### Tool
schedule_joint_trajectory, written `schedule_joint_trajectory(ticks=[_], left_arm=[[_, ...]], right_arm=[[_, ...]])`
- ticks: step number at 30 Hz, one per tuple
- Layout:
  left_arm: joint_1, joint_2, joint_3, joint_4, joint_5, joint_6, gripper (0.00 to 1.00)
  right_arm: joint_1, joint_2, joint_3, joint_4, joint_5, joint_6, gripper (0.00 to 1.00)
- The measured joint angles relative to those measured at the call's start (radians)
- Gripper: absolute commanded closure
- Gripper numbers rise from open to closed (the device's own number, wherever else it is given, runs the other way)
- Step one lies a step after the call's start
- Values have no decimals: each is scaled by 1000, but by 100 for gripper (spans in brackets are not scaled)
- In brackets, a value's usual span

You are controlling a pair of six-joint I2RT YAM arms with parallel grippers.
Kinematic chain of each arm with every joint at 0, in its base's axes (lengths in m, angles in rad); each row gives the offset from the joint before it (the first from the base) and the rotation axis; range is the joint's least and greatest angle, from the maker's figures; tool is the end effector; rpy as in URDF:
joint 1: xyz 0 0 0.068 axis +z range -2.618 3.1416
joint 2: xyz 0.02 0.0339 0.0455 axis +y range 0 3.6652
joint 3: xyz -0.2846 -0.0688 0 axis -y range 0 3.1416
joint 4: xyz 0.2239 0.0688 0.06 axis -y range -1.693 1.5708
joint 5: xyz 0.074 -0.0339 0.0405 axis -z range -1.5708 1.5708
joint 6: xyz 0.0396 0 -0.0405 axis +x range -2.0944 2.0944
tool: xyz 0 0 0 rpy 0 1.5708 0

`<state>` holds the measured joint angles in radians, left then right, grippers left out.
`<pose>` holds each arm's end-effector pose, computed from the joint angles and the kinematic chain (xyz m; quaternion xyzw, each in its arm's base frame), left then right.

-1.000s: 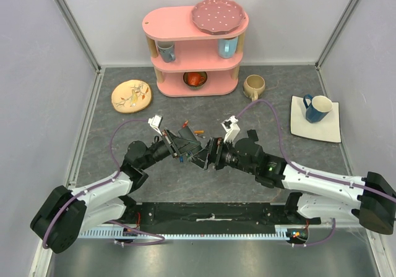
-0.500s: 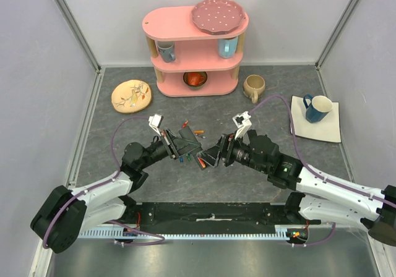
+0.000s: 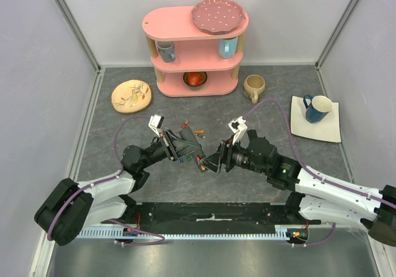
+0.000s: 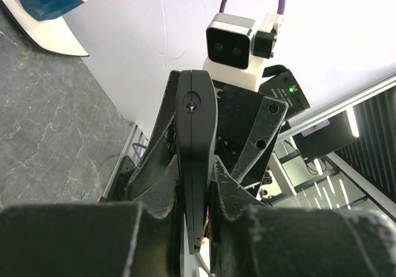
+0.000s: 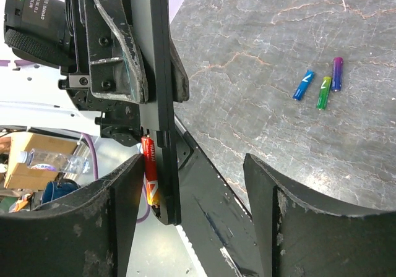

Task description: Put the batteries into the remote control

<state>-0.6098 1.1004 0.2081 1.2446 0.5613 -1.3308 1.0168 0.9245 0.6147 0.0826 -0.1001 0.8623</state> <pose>0.1348 -0.1199 0.2676 0.0186 0.5946 -0.7397 0.3145 0.0969 0.1642 0.3040 -0.0914 0.7770 0.5249 0.3352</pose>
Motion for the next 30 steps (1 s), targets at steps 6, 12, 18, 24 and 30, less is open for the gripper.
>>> schedule_joint_trajectory(ticks=[6, 12, 18, 24, 30], left_arm=[[1, -2, 0, 7, 7, -1, 98], [2, -2, 0, 8, 17, -1, 98], [2, -3, 0, 7, 17, -1, 98], [2, -5, 0, 7, 18, -1, 98], [2, -19, 0, 3, 16, -1, 98]], right_arm=[[0, 0, -17, 31, -12, 1, 27], [0, 0, -21, 42, -17, 2, 28], [-6, -1, -30, 66, -19, 10, 34], [-6, 0, -37, 89, -27, 18, 39], [-6, 6, -37, 106, -38, 20, 43]])
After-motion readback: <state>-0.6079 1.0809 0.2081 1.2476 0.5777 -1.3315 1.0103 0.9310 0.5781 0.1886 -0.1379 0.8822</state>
